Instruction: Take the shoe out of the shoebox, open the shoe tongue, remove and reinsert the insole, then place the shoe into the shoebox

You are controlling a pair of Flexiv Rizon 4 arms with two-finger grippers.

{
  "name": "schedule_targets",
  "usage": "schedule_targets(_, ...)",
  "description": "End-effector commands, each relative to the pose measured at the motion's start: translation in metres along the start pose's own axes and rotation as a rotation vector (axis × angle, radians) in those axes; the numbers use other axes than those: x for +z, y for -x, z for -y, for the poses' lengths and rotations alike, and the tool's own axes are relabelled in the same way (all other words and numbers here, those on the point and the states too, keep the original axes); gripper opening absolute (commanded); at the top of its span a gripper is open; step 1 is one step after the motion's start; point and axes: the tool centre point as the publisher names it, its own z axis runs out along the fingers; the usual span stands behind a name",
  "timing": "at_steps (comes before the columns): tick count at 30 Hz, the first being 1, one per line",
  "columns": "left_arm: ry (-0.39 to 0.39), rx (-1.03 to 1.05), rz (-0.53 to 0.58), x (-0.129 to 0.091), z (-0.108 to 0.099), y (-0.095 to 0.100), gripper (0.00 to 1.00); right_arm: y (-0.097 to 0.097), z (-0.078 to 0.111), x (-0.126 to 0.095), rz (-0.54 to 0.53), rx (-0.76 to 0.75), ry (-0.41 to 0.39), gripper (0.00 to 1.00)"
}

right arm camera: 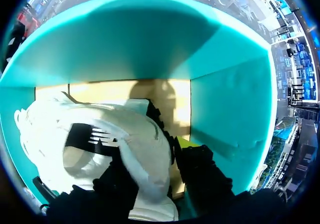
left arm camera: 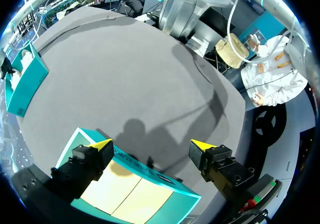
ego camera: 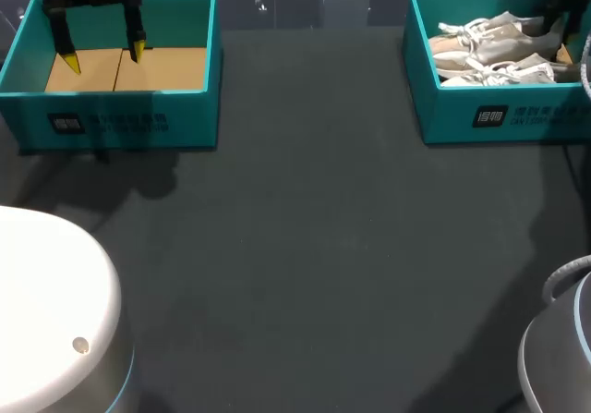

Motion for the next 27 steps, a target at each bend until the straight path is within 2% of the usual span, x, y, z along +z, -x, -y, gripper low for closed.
schedule_targets(1, 0.002, 0.001, 0.001, 0.0, 0.0, -0.001, 1.0, -0.001, 0.002, -0.008, 0.003, 0.003, 0.008, 0.41)
schedule_targets(8, 0.002, 0.001, 0.001, 0.0, 0.0, -0.001, 1.0, -0.003, 0.007, -0.031, -0.019, 0.013, 0.032, 0.47)
schedule_targets(12, 0.002, 0.001, 0.001, 0.0, 0.0, -0.001, 1.0, -0.007, 0.013, -0.053, -0.033, -0.005, 0.055, 0.49)
schedule_targets(15, 0.002, 0.001, 0.001, 0.0, 0.0, -0.001, 1.0, -0.011, 0.017, -0.071, -0.059, -0.032, 0.065, 0.82)
schedule_targets(17, 0.002, 0.001, 0.001, 0.0, 0.0, -0.001, 1.0, -0.013, 0.021, -0.079, -0.069, -0.039, 0.066, 0.89)
schedule_targets(21, 0.002, 0.001, 0.001, 0.0, 0.0, -0.001, 1.0, -0.02, 0.03, -0.098, -0.092, -0.058, 0.075, 1.0)
schedule_targets(24, 0.002, 0.001, 0.001, 0.0, 0.0, -0.001, 1.0, -0.026, 0.038, -0.114, -0.1, -0.074, 0.087, 1.0)
schedule_targets(27, -0.038, -0.111, 0.071, -0.022, 0.005, -0.005, 1.0, -0.031, 0.047, -0.129, -0.097, -0.08, 0.094, 1.0)
